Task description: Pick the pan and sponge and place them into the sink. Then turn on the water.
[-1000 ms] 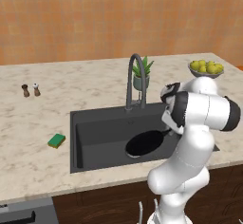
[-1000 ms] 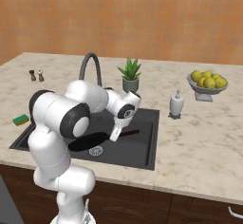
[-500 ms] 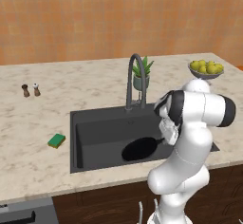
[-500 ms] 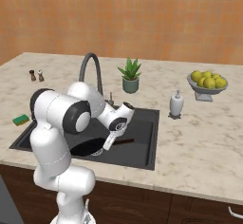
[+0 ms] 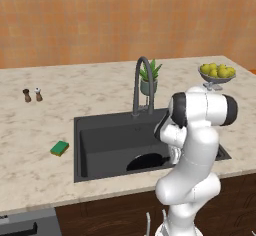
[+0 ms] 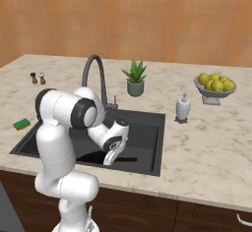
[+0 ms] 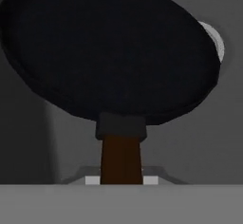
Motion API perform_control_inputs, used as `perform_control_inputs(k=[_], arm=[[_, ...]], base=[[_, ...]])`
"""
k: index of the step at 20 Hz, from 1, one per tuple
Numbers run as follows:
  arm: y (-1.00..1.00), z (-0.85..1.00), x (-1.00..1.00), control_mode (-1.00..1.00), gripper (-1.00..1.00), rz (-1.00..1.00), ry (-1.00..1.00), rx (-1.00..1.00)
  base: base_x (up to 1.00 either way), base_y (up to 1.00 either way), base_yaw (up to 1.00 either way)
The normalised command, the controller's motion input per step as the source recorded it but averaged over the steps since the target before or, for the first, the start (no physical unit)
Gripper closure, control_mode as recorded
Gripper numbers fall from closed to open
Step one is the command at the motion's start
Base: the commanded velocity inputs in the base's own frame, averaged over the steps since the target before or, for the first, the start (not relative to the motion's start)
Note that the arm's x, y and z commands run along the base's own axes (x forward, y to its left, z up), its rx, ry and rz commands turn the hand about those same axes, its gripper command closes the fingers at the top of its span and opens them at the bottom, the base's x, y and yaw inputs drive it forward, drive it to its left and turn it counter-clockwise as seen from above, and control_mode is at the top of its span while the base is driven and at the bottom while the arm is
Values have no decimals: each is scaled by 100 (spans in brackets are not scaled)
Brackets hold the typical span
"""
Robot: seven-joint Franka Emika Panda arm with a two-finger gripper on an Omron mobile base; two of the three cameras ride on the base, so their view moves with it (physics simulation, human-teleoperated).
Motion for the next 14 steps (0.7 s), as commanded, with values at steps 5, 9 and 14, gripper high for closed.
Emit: perform_control_inputs(k=[5, 9, 14], arm=[[0, -43, 5, -100, 100, -2, -4, -9], [-15, -30, 8, -100, 100, 0, -6, -4], [-2, -8, 4, -100, 100, 0, 0, 0]], base=[[0, 0, 0], [0, 0, 0], [0, 0, 0]])
